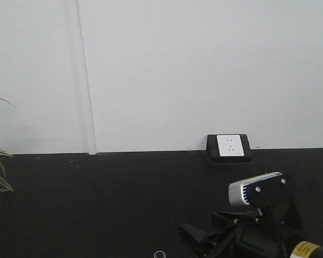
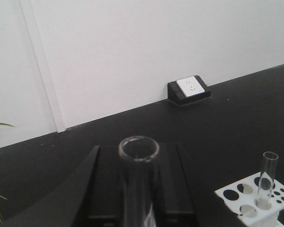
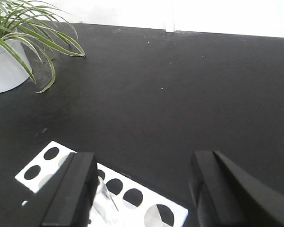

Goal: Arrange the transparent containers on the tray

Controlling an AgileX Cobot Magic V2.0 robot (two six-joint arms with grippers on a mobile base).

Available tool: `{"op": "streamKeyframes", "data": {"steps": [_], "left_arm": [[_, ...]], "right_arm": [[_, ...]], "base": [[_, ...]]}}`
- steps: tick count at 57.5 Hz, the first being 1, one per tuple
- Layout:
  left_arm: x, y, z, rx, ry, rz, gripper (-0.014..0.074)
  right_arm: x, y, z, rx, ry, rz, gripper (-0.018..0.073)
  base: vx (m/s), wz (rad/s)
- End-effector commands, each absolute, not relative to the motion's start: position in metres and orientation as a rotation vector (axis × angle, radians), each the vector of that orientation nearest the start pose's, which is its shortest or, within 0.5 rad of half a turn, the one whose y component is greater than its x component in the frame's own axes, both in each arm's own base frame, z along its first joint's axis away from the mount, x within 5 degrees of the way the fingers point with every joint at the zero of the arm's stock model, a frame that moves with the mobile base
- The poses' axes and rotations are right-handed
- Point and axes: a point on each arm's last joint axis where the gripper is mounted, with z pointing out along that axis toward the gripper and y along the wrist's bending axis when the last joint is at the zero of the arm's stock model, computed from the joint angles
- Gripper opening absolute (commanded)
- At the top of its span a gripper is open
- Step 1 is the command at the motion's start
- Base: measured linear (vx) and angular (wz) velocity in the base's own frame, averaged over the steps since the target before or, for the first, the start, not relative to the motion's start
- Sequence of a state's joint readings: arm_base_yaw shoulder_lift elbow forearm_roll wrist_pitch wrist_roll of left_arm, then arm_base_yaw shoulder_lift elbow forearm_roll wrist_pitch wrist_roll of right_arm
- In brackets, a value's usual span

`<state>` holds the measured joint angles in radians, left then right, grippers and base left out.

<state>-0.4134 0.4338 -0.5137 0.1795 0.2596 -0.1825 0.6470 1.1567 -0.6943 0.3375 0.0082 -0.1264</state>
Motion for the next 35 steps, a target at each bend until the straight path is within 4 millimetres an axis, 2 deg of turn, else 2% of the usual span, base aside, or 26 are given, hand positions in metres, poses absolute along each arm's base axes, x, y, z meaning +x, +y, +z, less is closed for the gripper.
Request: {"op": "streamKeyframes", "data": {"steps": [1, 8, 13, 23, 35], "left_arm": [[0.087, -0.035, 0.349, 0.291, 1.529, -0.312, 0.0167], [0.087, -0.035, 0.349, 0.291, 1.529, -0.312, 0.0167], [0.087, -0.035, 0.349, 0.291, 1.529, -0.312, 0.0167], [0.087, -0.035, 0.349, 0.291, 1.530, -0.312, 0.0167], [0.087, -0.035, 0.349, 0.291, 1.530, -0.312, 0.0167]], "right_arm": [[0.197, 0.144, 0.296, -0.346, 1.827, 0.569, 0.0474], [0.188, 0.130, 0.263, -0.278, 1.758, 0.530, 0.0474], [0.173, 0.131, 0.249, -0.350, 1.660, 0.531, 0.0474], [0.147, 0.143, 0.233, -0.540, 1.604, 0.594, 0.0474], [0.148, 0.154, 0.223, -0.608, 1.618, 0.593, 0.0474]], "base": [[0.00, 0.00], [0.00, 0.00], [0.00, 0.00], [0.00, 0.00], [0.00, 0.00]]}}
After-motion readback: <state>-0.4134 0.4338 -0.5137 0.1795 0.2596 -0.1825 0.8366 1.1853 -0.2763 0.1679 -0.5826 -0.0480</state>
